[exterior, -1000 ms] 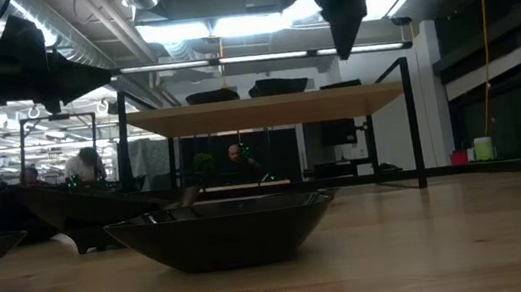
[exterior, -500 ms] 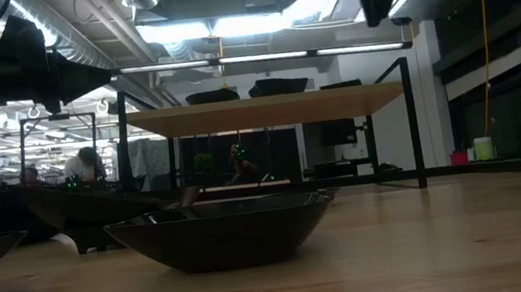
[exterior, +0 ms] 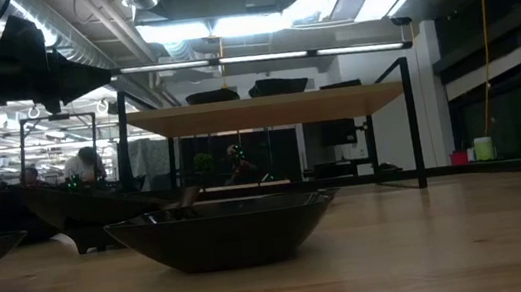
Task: Pick & Place Mini shaped plates
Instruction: Stack the square plate on top of the square plate on the shelf
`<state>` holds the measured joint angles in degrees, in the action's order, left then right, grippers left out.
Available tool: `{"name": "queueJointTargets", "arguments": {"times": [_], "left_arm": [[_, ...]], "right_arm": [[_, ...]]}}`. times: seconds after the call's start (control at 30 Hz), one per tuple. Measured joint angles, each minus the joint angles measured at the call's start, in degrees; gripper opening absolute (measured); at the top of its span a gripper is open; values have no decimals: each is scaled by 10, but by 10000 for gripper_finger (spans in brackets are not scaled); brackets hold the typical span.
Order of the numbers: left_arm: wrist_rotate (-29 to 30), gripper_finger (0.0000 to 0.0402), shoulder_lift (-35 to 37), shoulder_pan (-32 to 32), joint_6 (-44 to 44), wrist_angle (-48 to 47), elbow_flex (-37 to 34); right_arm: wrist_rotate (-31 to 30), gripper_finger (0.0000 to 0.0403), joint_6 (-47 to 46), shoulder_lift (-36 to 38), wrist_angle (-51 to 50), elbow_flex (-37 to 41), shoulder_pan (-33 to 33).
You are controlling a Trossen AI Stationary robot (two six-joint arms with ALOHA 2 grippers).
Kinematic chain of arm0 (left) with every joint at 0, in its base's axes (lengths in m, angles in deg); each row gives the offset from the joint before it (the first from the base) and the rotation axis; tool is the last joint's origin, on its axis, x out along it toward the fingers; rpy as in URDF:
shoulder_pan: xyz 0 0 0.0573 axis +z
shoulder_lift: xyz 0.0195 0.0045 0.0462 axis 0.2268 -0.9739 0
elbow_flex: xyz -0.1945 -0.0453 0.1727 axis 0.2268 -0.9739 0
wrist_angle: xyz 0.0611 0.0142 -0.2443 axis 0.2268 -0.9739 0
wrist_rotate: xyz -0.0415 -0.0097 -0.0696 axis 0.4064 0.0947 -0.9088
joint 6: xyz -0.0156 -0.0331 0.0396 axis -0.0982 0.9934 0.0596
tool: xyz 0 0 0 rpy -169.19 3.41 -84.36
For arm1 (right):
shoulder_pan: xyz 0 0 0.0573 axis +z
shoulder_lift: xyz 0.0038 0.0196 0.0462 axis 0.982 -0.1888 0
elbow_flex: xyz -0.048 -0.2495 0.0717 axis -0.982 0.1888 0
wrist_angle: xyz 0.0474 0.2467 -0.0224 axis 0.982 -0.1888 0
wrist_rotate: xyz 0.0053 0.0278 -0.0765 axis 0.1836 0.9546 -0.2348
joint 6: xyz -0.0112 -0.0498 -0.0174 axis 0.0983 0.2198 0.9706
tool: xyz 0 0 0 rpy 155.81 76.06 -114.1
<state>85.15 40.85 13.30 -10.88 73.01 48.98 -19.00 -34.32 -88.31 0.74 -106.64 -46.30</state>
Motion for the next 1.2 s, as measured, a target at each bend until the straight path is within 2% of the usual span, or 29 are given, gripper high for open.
{"name": "queueJointTargets", "arguments": {"times": [0.27, 0.47, 0.73, 1.2], "left_arm": [[0, 86, 0, 0, 0, 0, 0], [0, 86, 0, 0, 0, 0, 0], [0, 86, 0, 0, 0, 0, 0], [0, 86, 0, 0, 0, 0, 0]], "right_arm": [[-73, 117, -84, 0, -7, 0, 71], [-76, 117, -126, 0, -12, 0, 112], [-76, 117, -173, 0, -10, 0, 118], [-76, 117, -175, -1, 36, 0, 118]]}}
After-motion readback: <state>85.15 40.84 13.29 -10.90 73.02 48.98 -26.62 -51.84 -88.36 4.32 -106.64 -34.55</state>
